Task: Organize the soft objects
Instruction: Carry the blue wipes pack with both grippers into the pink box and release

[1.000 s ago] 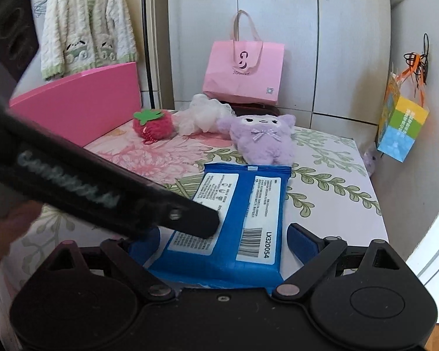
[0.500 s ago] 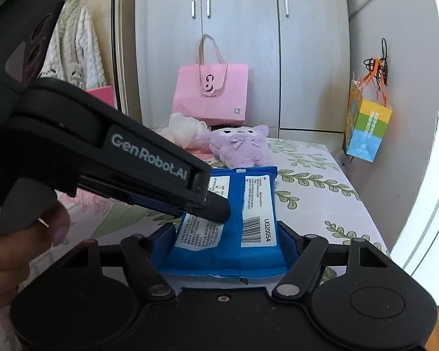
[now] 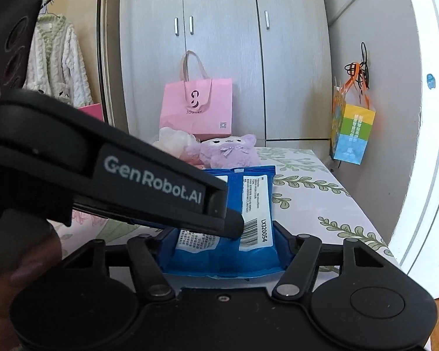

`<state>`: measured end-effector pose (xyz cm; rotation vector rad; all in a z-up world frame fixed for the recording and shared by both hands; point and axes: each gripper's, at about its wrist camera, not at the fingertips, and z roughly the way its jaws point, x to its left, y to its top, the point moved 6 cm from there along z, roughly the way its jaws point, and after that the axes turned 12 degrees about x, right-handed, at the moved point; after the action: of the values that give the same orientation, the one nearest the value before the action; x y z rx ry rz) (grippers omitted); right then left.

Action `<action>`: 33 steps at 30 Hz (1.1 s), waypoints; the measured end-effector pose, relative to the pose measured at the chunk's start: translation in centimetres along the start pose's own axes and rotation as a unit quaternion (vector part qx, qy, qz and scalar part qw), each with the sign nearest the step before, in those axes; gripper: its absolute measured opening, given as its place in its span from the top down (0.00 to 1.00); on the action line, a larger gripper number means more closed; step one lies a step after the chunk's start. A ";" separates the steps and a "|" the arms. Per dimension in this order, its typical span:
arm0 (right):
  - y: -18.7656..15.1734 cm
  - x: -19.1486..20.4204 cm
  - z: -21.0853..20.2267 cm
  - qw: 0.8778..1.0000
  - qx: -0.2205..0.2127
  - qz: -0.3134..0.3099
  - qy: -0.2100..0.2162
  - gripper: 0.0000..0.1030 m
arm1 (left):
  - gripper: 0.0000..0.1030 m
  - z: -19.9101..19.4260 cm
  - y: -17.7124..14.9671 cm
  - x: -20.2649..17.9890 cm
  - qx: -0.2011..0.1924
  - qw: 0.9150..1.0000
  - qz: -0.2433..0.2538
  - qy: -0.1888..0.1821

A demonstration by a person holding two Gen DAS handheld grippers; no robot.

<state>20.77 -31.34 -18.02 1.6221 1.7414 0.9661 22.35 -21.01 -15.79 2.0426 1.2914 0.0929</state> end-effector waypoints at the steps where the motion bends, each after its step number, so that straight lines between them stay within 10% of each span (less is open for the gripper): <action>1: -0.1 0.1 -0.2 1.000 -0.002 -0.001 0.001 0.33 | 0.59 -0.2 -0.1 0.0 -0.002 1.000 0.001 0.000; 15: 0.4 2.4 -2.1 0.995 0.060 0.044 0.062 0.37 | 0.59 -4.1 -1.8 0.6 0.024 0.999 -0.010 0.031; 33: 3.6 11.0 -9.5 0.987 0.091 -0.105 0.086 0.37 | 0.59 -15.2 -4.4 2.9 0.002 1.000 -0.023 0.001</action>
<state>14.01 -21.57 -8.81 1.4616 2.1245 0.8897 14.20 -9.57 -7.98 2.0146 1.3408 0.0713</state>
